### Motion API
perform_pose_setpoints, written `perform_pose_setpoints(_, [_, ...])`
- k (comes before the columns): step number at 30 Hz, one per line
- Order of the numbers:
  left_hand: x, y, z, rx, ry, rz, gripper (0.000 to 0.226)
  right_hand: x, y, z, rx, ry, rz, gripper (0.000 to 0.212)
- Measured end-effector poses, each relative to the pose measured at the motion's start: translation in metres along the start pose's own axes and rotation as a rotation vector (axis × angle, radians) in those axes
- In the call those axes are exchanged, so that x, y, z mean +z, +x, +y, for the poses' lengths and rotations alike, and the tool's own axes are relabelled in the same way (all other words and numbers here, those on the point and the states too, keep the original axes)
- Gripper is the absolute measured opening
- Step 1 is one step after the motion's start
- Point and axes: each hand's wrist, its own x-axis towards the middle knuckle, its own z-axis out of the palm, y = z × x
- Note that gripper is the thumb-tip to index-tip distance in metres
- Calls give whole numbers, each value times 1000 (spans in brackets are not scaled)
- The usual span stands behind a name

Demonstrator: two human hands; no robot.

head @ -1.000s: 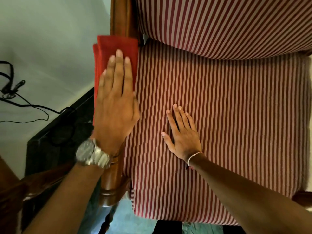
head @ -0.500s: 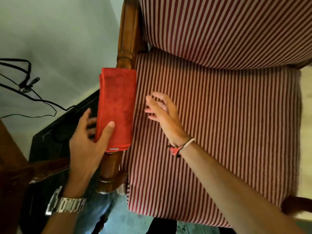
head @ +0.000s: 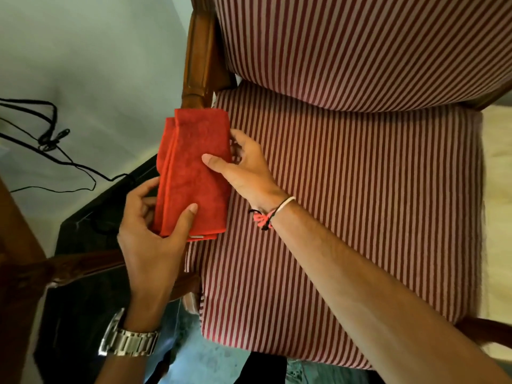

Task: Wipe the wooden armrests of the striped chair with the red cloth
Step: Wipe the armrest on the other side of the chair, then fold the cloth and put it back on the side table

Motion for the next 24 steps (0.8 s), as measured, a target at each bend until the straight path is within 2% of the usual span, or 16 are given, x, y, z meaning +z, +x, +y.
perform_pose_setpoints(7, [59,-51,52,5,-174,-99,62,-87,-39,-8,17,267,56,39])
perform_pose_setpoints(11, [103,-88,85,9,-244,-173,61,-151,-74,-15,14,363,125,47])
perform_pose_setpoints(24, [269,-227,193,17,-376,-342,48,-383,-186,-24,-148,295,341,53])
